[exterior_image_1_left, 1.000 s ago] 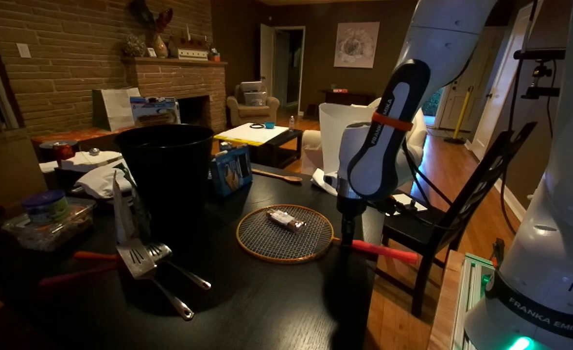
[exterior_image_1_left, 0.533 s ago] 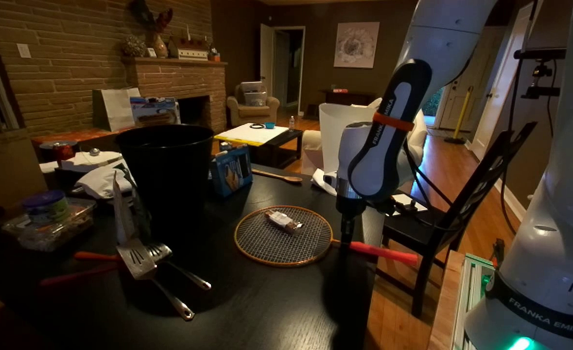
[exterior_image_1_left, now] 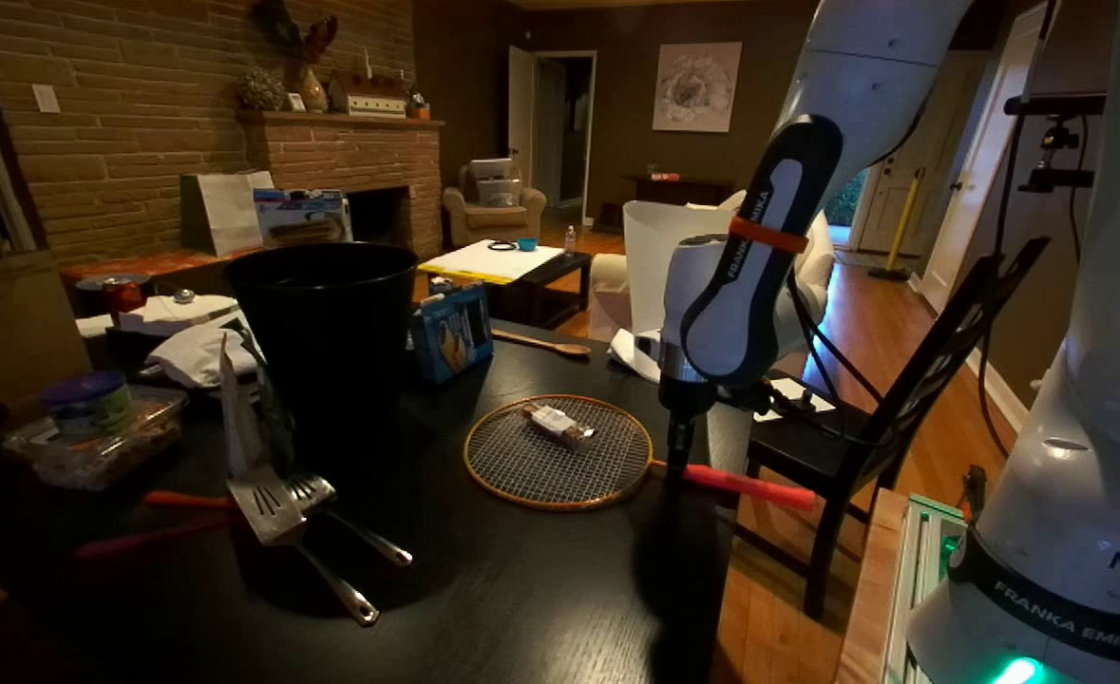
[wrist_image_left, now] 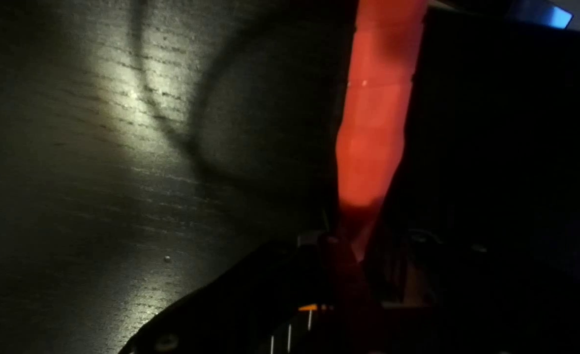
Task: Pick up the racket and place the packet on the racket in the bin.
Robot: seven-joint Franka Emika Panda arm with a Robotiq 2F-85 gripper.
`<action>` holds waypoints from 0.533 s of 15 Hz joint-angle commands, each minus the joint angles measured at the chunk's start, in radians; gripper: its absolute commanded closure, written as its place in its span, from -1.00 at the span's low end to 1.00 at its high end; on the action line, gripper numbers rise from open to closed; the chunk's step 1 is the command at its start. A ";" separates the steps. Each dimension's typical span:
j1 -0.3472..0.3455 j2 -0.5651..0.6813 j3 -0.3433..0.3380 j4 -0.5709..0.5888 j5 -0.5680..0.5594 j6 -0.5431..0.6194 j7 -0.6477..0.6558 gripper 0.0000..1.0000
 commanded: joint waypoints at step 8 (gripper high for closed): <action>-0.068 -0.007 0.051 0.007 -0.002 -0.004 0.000 0.90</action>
